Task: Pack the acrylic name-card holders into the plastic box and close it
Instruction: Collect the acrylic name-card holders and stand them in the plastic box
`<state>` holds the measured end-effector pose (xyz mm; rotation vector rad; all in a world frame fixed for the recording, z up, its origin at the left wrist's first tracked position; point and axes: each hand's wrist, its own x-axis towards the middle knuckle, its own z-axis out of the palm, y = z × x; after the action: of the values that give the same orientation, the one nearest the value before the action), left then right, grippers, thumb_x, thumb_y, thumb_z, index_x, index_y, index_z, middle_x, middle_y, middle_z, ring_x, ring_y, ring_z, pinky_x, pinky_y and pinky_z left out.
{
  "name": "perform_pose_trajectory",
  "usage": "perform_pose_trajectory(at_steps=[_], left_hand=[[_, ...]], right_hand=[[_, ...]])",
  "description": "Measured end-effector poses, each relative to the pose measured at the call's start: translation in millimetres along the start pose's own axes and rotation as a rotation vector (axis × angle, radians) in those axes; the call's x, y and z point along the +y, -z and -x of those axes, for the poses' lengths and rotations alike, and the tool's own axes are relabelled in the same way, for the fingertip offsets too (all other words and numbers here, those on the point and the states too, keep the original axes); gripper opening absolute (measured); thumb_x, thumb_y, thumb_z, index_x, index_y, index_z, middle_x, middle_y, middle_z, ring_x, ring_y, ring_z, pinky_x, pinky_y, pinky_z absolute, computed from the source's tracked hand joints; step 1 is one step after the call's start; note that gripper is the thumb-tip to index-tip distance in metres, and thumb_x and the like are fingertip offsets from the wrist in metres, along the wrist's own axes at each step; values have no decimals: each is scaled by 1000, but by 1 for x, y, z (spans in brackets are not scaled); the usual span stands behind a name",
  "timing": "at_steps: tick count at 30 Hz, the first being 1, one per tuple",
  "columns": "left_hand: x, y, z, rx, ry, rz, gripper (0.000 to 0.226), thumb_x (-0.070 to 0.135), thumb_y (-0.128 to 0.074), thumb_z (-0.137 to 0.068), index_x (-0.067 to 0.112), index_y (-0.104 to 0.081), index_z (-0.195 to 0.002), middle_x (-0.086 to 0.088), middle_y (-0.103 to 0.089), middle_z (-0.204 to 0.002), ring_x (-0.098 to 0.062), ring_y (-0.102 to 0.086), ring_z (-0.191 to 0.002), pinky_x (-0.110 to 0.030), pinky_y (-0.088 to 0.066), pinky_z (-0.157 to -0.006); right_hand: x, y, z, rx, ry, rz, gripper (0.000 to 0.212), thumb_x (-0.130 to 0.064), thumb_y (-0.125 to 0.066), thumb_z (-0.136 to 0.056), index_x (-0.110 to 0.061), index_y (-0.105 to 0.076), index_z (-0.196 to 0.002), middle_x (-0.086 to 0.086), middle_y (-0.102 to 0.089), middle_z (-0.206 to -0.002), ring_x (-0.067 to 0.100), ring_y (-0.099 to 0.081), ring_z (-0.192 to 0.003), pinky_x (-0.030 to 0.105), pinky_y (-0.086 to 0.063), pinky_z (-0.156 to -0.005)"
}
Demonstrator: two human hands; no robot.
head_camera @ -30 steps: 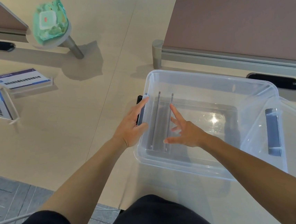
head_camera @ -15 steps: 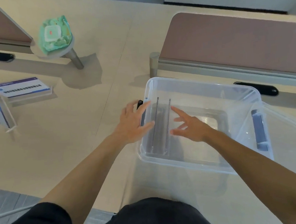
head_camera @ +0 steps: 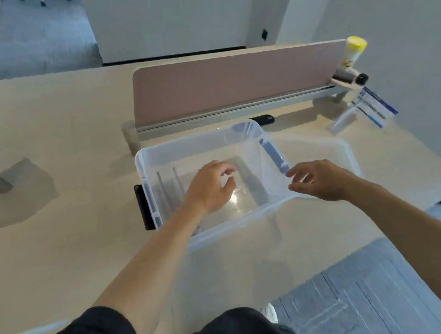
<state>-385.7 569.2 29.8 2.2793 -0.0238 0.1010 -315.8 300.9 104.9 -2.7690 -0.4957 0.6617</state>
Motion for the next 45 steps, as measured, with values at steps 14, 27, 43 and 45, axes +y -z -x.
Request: perform_pose_trajectory(at_steps=[14,27,43,45], left_hand=[[179,-172,-77,-332,-175,-100,20,23,-59,-92,18,-69,-109,4,-68,-101,-8,-63,-88,-16,-48,-75],[306,-312,-166,-352,-159,-101,18,22,-61,-91,22,-71,-105,9,-69,-96,-2,-62,-85,-16,-45,-75],[332,-449,-362,-304,41,109,21,28,-57,-92,25,-67,-112,12,-66,-98,-4,-63,-87,-13,-44,-67],[328,-456,-373,-285,93,99,22,28,-57,-92,26,-67,-111,13,-66,-98,-4,-64,-86,-17,-46,-69]], right_hand=[[257,33,121,199,-207,-152,37,-40,-66,-92,-22,-65,-124,-13,-64,-95,10,-66,-88,34,-55,-88],[446,102,132,333,-264,-192,38,-40,-63,-94,-18,-65,-125,0,-70,-111,18,-66,-97,39,-56,-89],[599,248,-49,135,-237,33,34,-41,-60,-95,-24,-65,-124,-7,-67,-107,12,-62,-96,32,-51,-91],[616,254,-76,99,-200,48,34,-42,-60,-95,-24,-65,-124,-5,-68,-111,13,-63,-99,33,-51,-92]])
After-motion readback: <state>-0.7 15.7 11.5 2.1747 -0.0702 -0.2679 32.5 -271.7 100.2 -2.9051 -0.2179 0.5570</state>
